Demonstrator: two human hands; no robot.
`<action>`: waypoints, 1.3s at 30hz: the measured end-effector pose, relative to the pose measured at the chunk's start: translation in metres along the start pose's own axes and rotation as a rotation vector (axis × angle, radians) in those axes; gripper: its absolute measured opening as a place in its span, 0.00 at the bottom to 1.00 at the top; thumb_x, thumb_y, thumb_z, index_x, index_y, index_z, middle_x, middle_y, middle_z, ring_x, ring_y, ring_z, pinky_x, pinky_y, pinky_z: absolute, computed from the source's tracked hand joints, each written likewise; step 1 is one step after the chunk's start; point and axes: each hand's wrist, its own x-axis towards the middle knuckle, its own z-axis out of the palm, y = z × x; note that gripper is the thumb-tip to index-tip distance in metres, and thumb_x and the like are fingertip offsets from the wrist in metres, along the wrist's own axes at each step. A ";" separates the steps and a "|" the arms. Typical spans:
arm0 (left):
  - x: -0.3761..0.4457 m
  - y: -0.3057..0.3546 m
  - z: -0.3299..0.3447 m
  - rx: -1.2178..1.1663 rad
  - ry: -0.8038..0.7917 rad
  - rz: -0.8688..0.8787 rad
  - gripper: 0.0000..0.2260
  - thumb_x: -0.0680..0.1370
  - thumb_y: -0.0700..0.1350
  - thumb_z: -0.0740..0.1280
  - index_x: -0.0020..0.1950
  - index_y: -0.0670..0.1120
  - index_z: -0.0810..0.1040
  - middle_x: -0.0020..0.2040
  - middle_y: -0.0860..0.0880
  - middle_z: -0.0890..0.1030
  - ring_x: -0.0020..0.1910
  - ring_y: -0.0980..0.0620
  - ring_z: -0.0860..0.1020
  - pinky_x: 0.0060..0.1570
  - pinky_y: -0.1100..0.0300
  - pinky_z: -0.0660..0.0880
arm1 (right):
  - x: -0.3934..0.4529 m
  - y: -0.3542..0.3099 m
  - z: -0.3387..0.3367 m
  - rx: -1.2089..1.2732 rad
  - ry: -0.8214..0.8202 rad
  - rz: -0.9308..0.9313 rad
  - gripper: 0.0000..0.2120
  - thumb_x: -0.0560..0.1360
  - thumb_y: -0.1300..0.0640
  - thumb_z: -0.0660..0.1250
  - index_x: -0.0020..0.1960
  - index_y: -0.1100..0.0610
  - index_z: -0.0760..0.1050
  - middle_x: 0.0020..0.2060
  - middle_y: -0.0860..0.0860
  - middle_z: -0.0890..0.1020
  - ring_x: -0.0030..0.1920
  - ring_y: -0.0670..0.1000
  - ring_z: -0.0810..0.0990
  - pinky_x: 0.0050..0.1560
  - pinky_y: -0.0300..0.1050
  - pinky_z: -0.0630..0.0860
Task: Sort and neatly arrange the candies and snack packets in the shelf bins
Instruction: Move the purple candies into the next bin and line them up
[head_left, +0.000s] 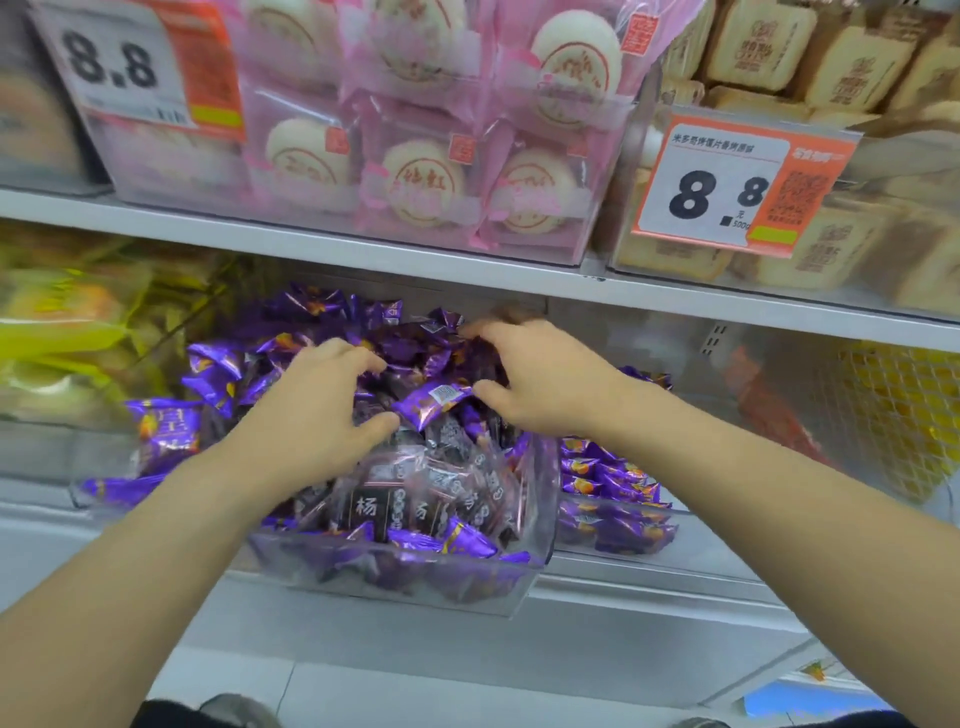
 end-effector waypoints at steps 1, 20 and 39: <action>-0.001 -0.004 0.002 -0.009 -0.026 0.002 0.26 0.73 0.55 0.73 0.68 0.46 0.75 0.63 0.45 0.75 0.64 0.43 0.71 0.65 0.52 0.66 | 0.011 0.003 0.004 -0.034 -0.043 0.070 0.26 0.75 0.54 0.68 0.72 0.52 0.68 0.60 0.58 0.76 0.60 0.59 0.76 0.58 0.46 0.73; 0.014 0.022 0.027 -0.119 0.064 0.093 0.21 0.73 0.56 0.72 0.63 0.49 0.77 0.54 0.50 0.79 0.57 0.47 0.73 0.59 0.51 0.70 | -0.050 -0.022 -0.003 0.962 0.247 0.366 0.09 0.74 0.66 0.72 0.51 0.54 0.81 0.44 0.50 0.86 0.43 0.44 0.84 0.47 0.35 0.78; -0.008 0.085 0.001 -1.349 -0.321 -0.210 0.27 0.79 0.57 0.55 0.43 0.35 0.80 0.37 0.38 0.81 0.30 0.46 0.76 0.28 0.58 0.73 | -0.102 0.006 -0.029 1.580 0.118 0.607 0.15 0.70 0.56 0.70 0.54 0.62 0.82 0.42 0.58 0.84 0.38 0.53 0.80 0.41 0.44 0.82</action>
